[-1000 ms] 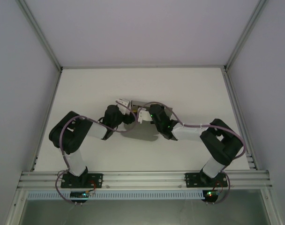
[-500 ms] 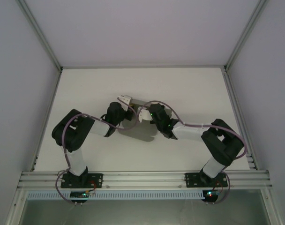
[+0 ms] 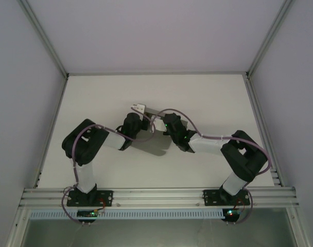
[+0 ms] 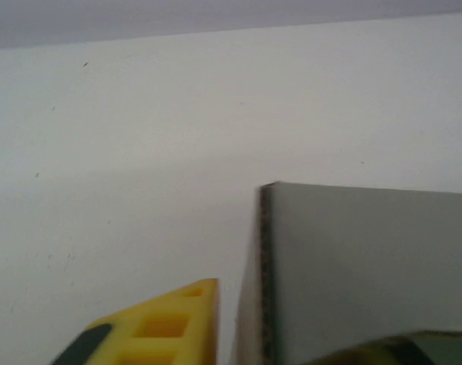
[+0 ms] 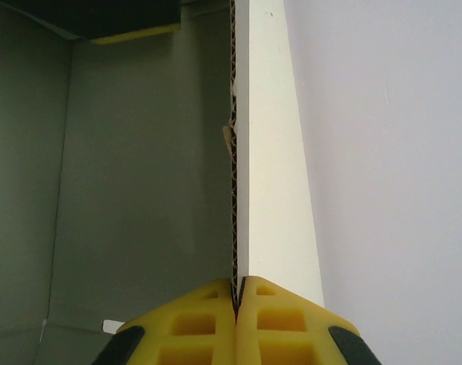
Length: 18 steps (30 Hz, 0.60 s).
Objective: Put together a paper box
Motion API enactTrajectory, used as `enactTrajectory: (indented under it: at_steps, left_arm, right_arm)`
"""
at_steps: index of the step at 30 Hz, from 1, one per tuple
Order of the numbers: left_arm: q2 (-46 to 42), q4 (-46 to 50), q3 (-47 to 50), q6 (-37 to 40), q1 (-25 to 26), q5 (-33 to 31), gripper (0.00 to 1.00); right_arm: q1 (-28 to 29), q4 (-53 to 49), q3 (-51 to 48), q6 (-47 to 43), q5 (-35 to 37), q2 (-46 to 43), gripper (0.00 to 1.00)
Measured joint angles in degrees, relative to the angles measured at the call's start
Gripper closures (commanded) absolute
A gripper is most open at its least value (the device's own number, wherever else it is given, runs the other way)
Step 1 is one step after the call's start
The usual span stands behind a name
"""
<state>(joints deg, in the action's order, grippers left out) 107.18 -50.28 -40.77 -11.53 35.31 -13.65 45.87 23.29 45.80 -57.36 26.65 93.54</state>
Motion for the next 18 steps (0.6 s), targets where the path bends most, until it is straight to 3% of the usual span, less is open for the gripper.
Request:
enactTrajectory:
  at_steps: [5, 9, 11, 15, 16, 18]
  left_arm:
    - [-0.7, 1.6, 0.1, -0.6, -1.3, 3.1, 0.64]
    - [-0.7, 2.1, 0.0, -0.6, -1.8, 4.0, 0.66]
    - [-0.7, 2.6, -0.5, -0.8, -1.8, 4.3, 0.71]
    - [-0.3, 3.8, -1.7, -0.6, -1.7, 6.4, 1.00]
    - [-0.3, 4.0, -1.9, 0.2, -1.6, 6.4, 1.00]
    - [-0.3, 4.4, -2.1, 0.6, -1.6, 6.4, 1.00]
  right_arm:
    - [-0.2, -0.7, 0.3, 0.0, -0.6, 0.0, 1.00]
    - [-0.6, -1.2, 0.3, 0.0, -1.6, -0.3, 1.00]
    - [-0.8, -1.6, 0.3, 0.1, -2.1, -0.5, 1.00]
    - [-1.3, -2.5, 0.3, 0.6, -3.9, -1.2, 1.00]
    - [-1.3, -2.7, 0.4, 0.9, -4.4, -1.4, 1.00]
    - [-1.7, -3.4, 0.4, 2.2, -5.3, -2.0, 0.81]
